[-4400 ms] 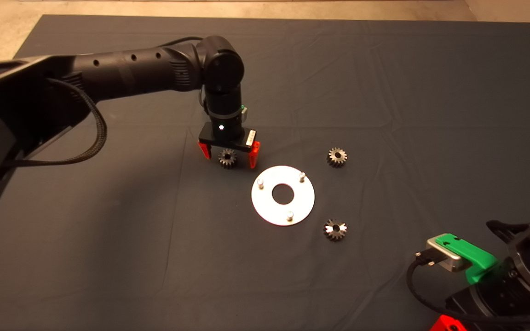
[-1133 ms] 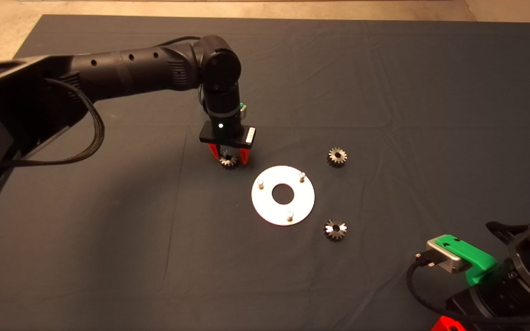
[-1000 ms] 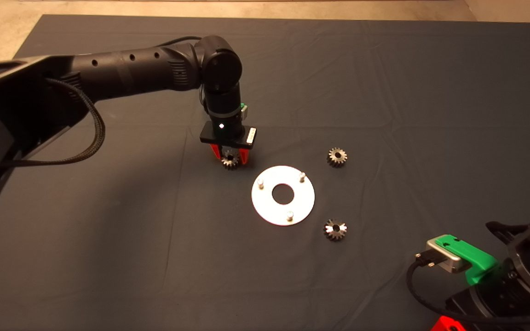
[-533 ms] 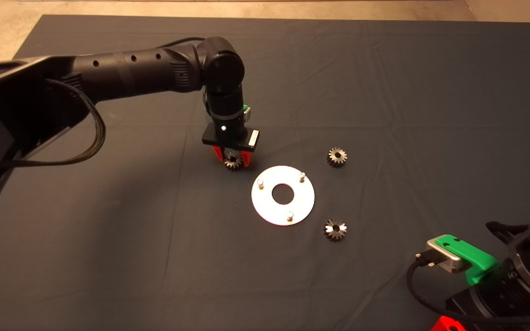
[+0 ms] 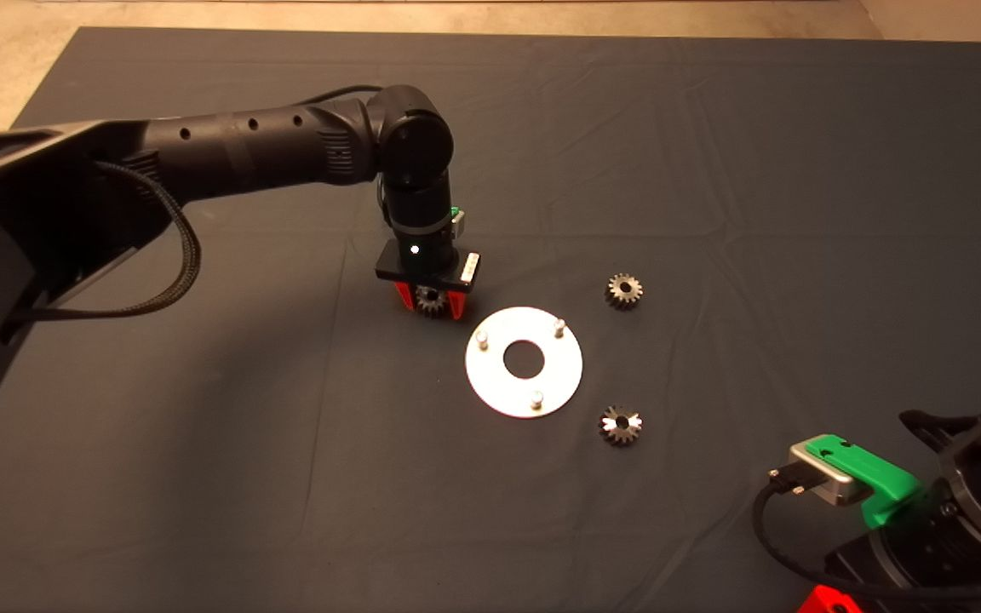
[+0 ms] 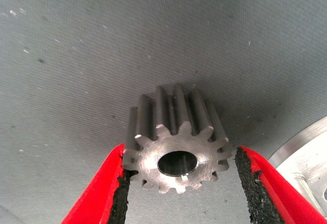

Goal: Install three planetary gears onto the carrier pins

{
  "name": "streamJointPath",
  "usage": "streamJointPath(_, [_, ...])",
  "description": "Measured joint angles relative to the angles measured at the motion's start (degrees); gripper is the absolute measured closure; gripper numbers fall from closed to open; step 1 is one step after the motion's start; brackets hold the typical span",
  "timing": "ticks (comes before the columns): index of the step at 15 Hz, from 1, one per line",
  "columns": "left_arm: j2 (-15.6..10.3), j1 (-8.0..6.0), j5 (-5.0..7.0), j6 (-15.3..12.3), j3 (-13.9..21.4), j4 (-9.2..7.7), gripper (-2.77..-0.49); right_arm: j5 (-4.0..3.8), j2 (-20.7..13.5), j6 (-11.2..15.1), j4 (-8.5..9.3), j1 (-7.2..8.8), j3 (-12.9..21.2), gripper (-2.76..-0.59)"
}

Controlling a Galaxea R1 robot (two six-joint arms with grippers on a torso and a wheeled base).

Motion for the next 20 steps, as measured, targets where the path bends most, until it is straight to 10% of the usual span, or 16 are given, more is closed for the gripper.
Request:
streamJointPath(16, [0.0, -0.06, -0.01, 2.4, 0.0, 0.00, -1.35, 0.02, 0.0, 0.0, 0.00, 0.00, 0.0, -2.76])
streamJointPath(20, [0.0, -0.06, -1.94, 3.5, 0.0, 0.00, -1.35, 0.02, 0.0, 0.0, 0.00, 0.00, 0.0, -2.76])
